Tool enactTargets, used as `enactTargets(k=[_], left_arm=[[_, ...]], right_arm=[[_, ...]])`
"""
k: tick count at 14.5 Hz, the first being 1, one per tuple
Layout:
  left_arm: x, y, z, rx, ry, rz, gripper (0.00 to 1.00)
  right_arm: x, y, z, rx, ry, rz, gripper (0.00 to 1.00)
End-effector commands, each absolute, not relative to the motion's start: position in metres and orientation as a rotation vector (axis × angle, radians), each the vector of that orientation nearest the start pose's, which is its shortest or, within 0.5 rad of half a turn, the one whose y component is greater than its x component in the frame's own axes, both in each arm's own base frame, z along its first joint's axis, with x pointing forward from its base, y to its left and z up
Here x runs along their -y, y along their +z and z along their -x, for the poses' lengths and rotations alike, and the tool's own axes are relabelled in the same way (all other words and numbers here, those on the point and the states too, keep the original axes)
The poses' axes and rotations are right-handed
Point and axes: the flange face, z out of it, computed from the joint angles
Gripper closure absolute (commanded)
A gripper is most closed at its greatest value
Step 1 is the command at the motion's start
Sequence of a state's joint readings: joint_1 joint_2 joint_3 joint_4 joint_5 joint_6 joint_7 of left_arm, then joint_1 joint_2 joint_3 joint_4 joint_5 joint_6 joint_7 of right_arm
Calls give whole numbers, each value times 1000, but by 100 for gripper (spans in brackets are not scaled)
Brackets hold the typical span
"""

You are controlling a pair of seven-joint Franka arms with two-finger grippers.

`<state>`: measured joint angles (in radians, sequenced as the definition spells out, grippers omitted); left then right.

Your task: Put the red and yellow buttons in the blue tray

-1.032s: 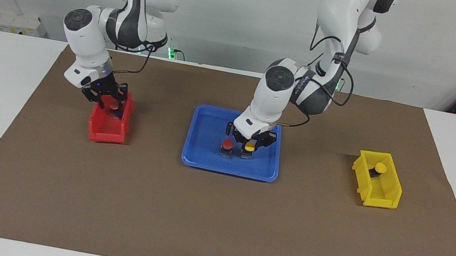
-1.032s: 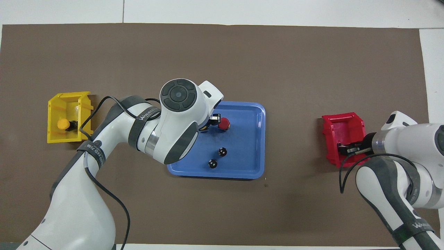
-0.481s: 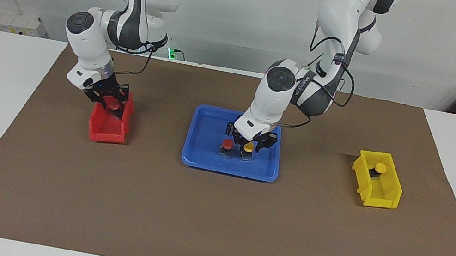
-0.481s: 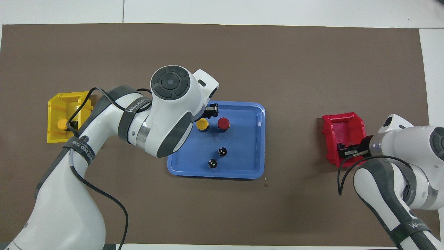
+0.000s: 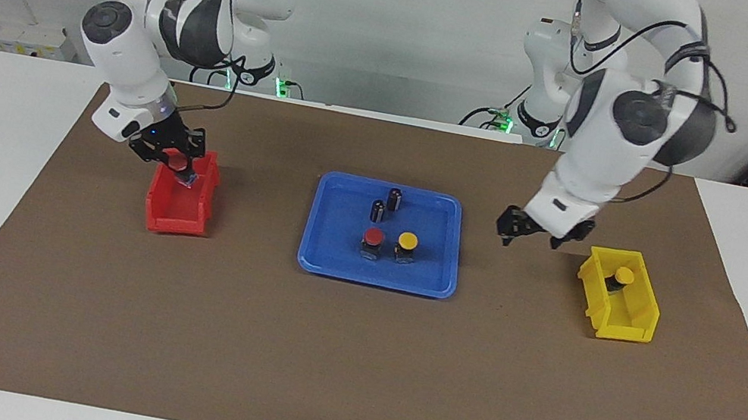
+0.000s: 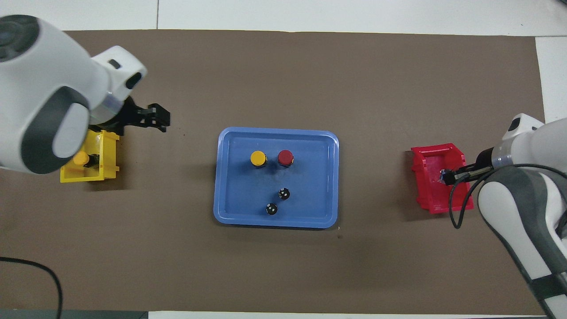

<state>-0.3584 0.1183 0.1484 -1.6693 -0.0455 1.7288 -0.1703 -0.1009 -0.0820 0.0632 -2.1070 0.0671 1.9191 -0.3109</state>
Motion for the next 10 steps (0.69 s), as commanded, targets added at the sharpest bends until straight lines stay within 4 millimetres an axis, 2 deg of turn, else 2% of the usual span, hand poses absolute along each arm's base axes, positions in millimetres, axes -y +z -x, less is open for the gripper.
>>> enactTargets(k=[1,2,3,4,6,7,8,10], left_arm=[[59,560,-562,-156,89,3162,0],[39,558,-562,-180,80,3164,0],[21,541,-558,-169,74,3169,0],[-8,526,-552,-137,-43,3173,0],[-30,475,-542,-147,-83,3169,2],[-37,461,-547,-128,-97,3164,5],[-39,447,-552,-121,-80,3162,15],[-46,438,-555,-108,-87,3158,23]], right_arm=[[-29,486,-548,346,212,3075,71],[-59,508,-556,305,230,3102,71],[-87,525,-564,280,248,3119,71],[-110,539,-571,238,245,3139,71],[-159,547,-570,142,183,3147,71],[-192,542,-570,85,96,3138,71],[-227,528,-564,42,52,3131,71],[-271,490,-563,-26,-14,3110,71]])
